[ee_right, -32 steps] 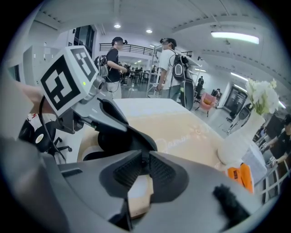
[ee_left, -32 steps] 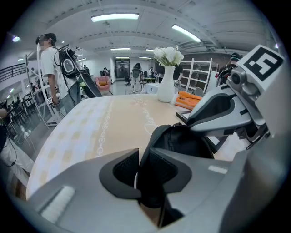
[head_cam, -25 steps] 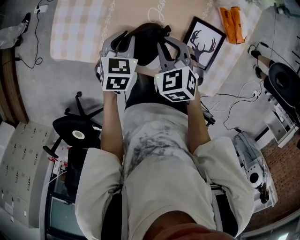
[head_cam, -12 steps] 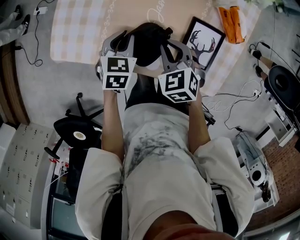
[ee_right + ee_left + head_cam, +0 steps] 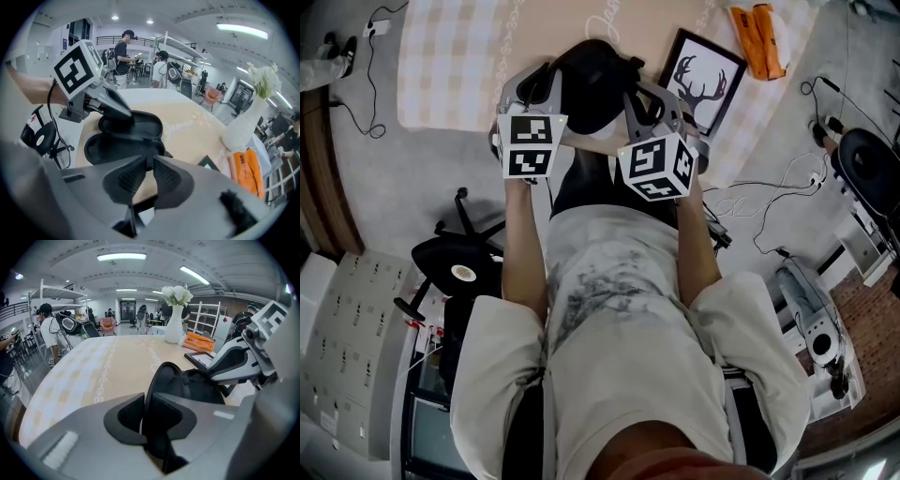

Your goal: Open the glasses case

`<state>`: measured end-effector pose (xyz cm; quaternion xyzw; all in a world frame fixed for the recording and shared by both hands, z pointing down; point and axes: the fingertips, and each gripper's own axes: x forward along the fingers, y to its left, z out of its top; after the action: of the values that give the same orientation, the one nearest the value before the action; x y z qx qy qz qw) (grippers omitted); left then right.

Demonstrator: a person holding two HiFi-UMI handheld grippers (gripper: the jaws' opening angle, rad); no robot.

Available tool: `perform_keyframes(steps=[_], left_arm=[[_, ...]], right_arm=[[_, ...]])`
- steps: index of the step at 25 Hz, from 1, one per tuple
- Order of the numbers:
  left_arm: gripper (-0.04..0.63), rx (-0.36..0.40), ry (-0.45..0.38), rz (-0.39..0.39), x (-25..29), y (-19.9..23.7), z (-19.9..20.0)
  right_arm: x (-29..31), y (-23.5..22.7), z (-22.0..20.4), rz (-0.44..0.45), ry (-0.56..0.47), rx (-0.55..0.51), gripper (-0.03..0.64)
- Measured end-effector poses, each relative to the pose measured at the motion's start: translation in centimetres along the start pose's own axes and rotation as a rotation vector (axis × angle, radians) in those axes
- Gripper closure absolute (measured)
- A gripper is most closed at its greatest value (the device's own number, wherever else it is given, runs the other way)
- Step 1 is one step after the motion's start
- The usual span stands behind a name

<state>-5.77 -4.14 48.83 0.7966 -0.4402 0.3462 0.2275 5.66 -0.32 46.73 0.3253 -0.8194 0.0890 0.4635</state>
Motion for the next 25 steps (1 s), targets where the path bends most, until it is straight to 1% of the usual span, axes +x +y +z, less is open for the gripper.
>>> perform_keyframes(steps=[3,6,10,12,14,16,17,18,20,21,22,25], left_arm=[[0.534,-0.003,-0.014,0.007,-0.1,0.0,0.0],[0.524,-0.008,-0.04,0.014,-0.4,-0.1,0.1],[0.444,-0.016,-0.087,-0.005,-1.2,-0.5,0.7],[0.418,-0.017,-0.109,-0.016,-1.8,-0.8,1.2],[0.403,-0.015,-0.134,-0.025,-2.4,-1.1,1.8],[0.402,-0.014,-0.163,-0.025,-3.1,-1.3,2.4],[0.405,-0.014,-0.18,-0.02,-3.5,-1.3,2.7],[0.426,-0.015,-0.198,-0.011,-3.9,-1.2,3.0],[0.532,-0.012,-0.233,0.015,-4.8,-1.0,3.4],[0.574,-0.008,-0.243,0.028,-5.2,-0.9,3.4],[0.591,-0.006,-0.248,0.035,-5.4,-0.8,3.4],[0.591,-0.013,-0.255,0.031,-5.9,-0.9,3.2]], right_arm=[[-0.1,0.0,0.1,-0.006,-0.014,-0.004,0.56],[-0.4,-0.1,0.6,-0.011,-0.056,0.003,0.561],[-1.1,-0.6,2.0,-0.024,-0.13,0.026,0.572],[-1.5,-0.9,2.5,-0.027,-0.166,0.045,0.58],[-1.9,-1.1,3.2,-0.026,-0.204,0.067,0.592],[-2.2,-1.2,3.7,-0.015,-0.237,0.094,0.598],[-2.3,-1.2,4.0,-0.006,-0.254,0.112,0.598],[-2.4,-1.1,4.2,0.003,-0.271,0.129,0.598],[-2.6,-1.1,4.6,0.013,-0.296,0.15,0.6],[-2.8,-1.2,4.8,0.015,-0.304,0.154,0.6],[-2.9,-1.3,4.9,0.017,-0.311,0.157,0.6],[-3.2,-1.5,5.3,0.023,-0.334,0.163,0.6]])
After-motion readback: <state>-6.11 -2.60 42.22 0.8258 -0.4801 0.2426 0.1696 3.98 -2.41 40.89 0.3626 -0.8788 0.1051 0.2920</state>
